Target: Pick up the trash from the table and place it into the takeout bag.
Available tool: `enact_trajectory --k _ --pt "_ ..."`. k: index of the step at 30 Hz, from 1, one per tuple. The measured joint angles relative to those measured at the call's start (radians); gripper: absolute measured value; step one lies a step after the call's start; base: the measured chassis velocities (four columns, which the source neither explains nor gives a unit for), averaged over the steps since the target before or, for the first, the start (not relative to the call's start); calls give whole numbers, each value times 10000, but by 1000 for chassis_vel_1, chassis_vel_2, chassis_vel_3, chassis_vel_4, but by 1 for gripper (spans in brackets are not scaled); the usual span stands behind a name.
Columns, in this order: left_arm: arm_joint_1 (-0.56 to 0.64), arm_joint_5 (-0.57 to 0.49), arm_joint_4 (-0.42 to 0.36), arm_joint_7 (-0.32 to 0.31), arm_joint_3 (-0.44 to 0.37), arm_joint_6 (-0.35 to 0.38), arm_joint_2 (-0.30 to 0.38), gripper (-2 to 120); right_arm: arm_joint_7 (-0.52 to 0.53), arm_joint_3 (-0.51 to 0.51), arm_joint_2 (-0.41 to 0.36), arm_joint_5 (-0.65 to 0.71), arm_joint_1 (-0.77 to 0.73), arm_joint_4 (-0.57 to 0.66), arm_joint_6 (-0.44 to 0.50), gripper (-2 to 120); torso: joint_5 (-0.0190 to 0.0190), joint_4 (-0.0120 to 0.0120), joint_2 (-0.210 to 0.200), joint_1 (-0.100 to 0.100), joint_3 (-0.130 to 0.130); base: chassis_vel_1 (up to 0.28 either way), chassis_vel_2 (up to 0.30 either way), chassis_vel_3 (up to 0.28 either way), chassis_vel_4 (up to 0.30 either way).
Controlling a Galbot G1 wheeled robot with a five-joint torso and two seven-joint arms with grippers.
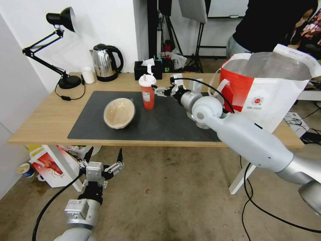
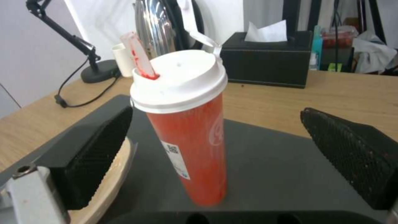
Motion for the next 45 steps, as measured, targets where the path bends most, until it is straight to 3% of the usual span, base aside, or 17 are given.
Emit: enact_trajectory --k 25,45 --pt "0 0 0 0 0 0 0 100 -211 -382 210 -265 118 -151 -168 100 0 0 2 0 0 0 0 0 0" --pt "0 0 0 0 0 0 0 100 -619 -615 816 -511 363 -1194 -155 100 0 -1 1 0 0 0 0 0 0"
